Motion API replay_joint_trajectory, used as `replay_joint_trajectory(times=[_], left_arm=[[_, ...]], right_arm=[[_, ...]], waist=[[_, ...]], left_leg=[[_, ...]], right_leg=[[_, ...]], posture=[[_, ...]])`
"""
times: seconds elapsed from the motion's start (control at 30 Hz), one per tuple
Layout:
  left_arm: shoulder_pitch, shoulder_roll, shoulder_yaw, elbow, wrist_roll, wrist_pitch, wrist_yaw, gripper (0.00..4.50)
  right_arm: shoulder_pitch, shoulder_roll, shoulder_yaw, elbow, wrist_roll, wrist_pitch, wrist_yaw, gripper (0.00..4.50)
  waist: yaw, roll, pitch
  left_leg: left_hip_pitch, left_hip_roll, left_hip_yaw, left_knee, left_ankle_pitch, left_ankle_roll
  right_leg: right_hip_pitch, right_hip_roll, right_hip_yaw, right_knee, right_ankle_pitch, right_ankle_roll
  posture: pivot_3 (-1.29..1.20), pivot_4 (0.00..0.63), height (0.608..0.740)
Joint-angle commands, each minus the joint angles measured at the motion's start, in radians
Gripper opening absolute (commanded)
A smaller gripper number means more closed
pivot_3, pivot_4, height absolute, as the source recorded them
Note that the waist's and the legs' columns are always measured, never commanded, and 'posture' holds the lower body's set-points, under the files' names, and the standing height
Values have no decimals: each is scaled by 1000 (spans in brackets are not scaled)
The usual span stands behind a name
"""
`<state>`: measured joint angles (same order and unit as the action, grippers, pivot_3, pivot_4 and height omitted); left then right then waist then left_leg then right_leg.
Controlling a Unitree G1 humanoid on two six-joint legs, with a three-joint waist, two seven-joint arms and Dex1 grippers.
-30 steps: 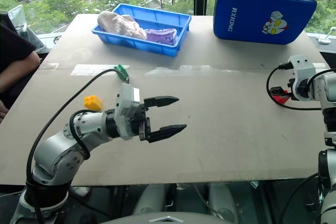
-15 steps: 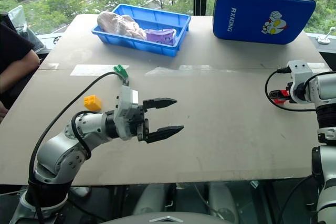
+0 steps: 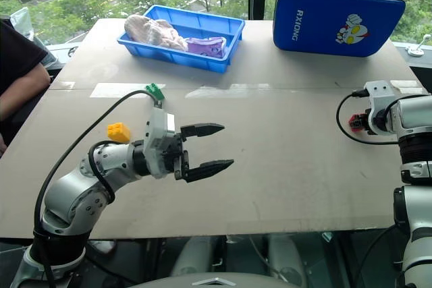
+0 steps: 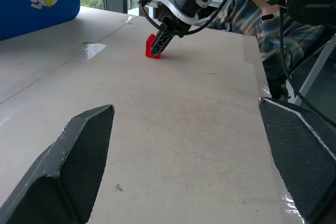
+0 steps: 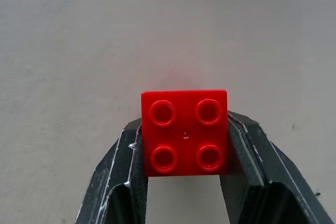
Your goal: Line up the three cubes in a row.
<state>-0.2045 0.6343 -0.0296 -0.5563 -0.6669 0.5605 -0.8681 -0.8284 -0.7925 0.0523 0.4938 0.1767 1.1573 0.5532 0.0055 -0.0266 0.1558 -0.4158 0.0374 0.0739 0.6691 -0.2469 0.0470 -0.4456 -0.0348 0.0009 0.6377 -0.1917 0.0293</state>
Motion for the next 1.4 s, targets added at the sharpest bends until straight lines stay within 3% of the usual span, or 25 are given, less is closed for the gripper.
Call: replay_joint_trajectory(times=[0.03, 0.17, 0.23, 0.4, 0.57, 1.03, 1.4], left_arm=[[42, 19, 59, -30, -14, -12, 8, 4500], [138, 45, 124, -54, -2, -39, 6, 4500], [167, 55, 139, -58, 10, -58, 2, 4500], [253, 122, 192, -59, -11, -53, -61, 4500], [293, 148, 236, -83, -42, -42, -72, 4500], [393, 171, 309, -135, -58, -36, -54, 4500], [392, 173, 312, -134, -61, -33, -40, 4500]], right_arm=[[38, -55, 29, -197, 14, -145, 133, 1311], [129, -60, 62, -495, 112, -335, 373, 1311], [126, -63, 103, -550, 122, -369, 448, 1311], [-7, 4, 394, -525, -42, -548, 613, 1311], [-106, 105, 513, -359, -154, -679, 677, 1311], [-167, 226, 531, -141, -264, -825, 815, 1311], [-179, 271, 521, -75, -322, -846, 815, 1311]], waist=[[-5, 0, 0], [-19, 1, 0], [-24, 1, 1], [-23, 1, 1], [-15, 1, 1], [-18, 2, 1], [-19, 2, 1]], left_leg=[[0, 0, 0, 0, 0, 0], [0, 2, -1, -1, 0, 0], [1, 3, -1, -1, 0, 0], [2, 4, -1, 0, 0, 0], [1, 4, -1, 1, 0, -1], [2, 3, 0, 0, 0, -1], [2, 3, 0, 0, 0, -1]], right_leg=[[0, 0, 0, 0, 0, 0], [0, 0, -1, 0, 0, 1], [0, 1, -1, 0, 0, 2], [0, 1, -1, 3, -4, 0], [0, -1, -2, 3, -2, -4], [-1, -2, -2, 3, -2, -4], [-1, -2, -2, 3, -2, -4]], posture=[[0, 150, 740], [0, 150, 740], [0, 150, 740], [0, 150, 740], [0, 150, 740], [0, 150, 740], [0, 150, 740]])
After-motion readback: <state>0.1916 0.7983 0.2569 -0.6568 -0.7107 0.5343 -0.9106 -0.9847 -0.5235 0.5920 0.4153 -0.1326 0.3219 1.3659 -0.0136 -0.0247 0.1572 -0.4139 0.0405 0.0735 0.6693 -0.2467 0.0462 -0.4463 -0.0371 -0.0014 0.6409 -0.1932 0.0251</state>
